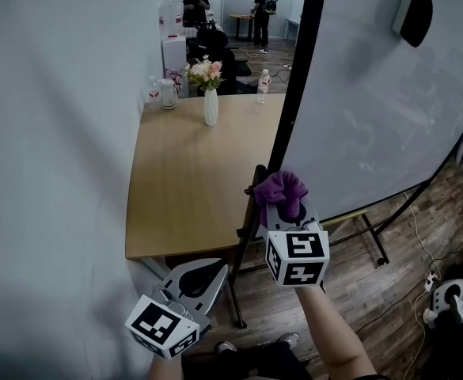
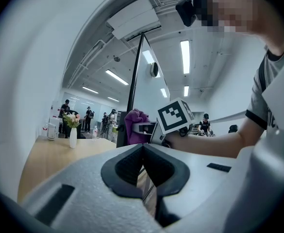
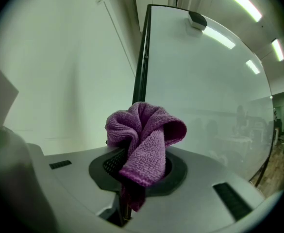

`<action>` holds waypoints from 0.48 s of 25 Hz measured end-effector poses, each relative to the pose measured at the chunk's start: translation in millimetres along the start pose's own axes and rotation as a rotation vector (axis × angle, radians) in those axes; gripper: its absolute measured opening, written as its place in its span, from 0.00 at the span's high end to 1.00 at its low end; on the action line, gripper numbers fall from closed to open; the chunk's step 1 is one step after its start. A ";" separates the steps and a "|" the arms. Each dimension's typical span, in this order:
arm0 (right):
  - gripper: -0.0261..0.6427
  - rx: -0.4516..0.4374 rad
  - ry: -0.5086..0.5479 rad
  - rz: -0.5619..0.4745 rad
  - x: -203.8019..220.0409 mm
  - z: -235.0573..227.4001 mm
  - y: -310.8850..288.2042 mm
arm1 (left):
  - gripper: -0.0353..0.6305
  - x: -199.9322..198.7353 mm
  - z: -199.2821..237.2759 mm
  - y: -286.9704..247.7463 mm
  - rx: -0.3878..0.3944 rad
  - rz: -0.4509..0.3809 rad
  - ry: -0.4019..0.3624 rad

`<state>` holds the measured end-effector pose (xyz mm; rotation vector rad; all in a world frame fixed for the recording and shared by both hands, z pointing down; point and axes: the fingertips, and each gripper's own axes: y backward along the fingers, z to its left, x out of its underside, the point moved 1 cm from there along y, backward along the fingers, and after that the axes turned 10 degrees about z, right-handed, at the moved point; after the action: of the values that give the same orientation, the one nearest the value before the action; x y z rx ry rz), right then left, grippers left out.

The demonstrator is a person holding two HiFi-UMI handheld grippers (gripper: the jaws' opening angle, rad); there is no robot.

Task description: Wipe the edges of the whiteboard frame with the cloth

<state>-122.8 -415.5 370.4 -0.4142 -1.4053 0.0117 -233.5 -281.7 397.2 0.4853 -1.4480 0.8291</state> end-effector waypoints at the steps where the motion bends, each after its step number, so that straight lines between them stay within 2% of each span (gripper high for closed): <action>1: 0.87 0.000 -0.001 0.005 3.4 0.6 -1.1 | 0.92 1.2 0.5 -0.2 0.000 0.001 0.002; 12: 0.87 -0.005 0.010 0.050 30.0 3.6 -10.1 | 0.92 10.9 3.5 -5.2 -0.001 0.018 0.024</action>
<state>-123.3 -416.4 402.3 -0.4532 -1.3853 0.0466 -232.8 -285.5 409.2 0.4609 -1.4328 0.8465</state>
